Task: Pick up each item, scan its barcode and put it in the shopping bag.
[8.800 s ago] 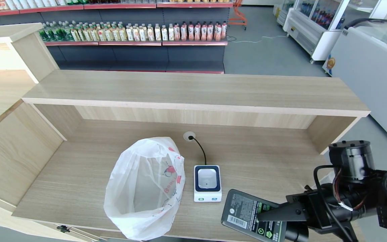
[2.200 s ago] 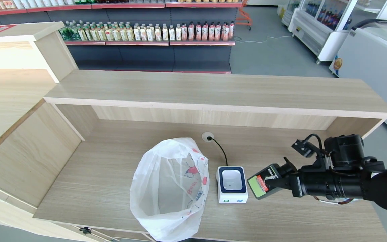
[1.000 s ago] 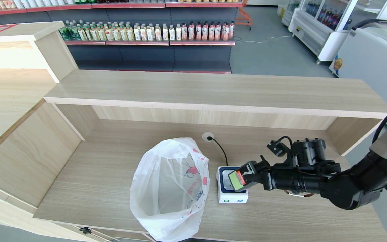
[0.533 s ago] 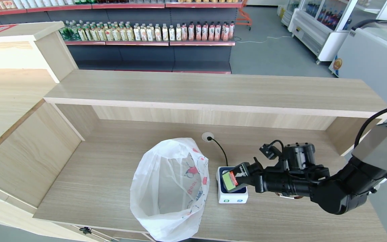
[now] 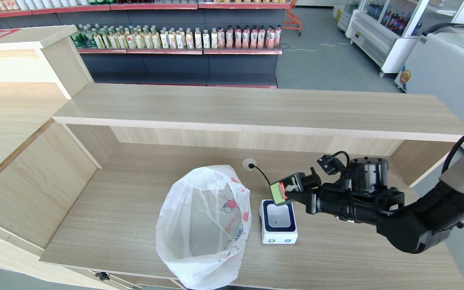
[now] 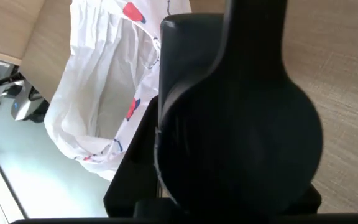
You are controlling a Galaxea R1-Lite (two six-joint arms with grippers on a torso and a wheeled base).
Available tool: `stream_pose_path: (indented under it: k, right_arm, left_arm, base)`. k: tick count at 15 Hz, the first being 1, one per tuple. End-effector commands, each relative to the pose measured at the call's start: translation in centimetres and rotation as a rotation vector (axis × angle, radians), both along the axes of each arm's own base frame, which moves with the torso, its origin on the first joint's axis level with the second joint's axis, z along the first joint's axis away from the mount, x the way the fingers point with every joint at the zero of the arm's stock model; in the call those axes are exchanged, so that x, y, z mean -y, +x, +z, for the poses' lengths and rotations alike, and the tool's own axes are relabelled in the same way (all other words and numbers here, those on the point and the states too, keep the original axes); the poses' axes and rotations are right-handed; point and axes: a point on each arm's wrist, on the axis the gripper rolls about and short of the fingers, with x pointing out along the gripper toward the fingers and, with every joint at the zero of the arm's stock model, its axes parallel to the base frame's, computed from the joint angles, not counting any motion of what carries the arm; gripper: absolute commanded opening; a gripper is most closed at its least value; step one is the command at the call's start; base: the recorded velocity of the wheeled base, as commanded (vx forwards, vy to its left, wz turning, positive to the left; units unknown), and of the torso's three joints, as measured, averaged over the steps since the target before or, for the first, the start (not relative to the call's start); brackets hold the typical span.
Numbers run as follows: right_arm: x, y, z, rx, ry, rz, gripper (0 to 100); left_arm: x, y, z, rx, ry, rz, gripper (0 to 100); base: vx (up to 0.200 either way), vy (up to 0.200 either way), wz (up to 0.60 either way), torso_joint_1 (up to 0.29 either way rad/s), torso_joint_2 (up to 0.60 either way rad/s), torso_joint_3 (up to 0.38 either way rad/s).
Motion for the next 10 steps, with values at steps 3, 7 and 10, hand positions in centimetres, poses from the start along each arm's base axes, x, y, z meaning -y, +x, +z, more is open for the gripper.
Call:
stream_pose_path:
  k: [3, 7, 10]
  right_arm:
    - [2.9, -4.3, 6.6, 0.168, -0.166, -0.010, 0]
    - [2.7, -4.3, 5.7, 0.150, -0.218, -0.082, 0]
    - [2.0, -4.0, 5.1, 0.131, -0.220, -0.062, 0]
  left_arm:
    - [0.0, 0.0, 0.0, 0.000, 0.001, 0.000, 100]
    - [0.0, 0.0, 0.0, 0.000, -0.001, 0.000, 100]
    - [0.0, 0.0, 0.0, 0.000, -0.001, 0.000, 100]
  base:
    - [0.000, 0.000, 0.00, 0.000, 0.00, 0.000]
    - [0.000, 0.000, 0.00, 0.000, 0.00, 0.000]
    - [0.000, 0.200, 0.00, 0.004, 0.00, 0.002]
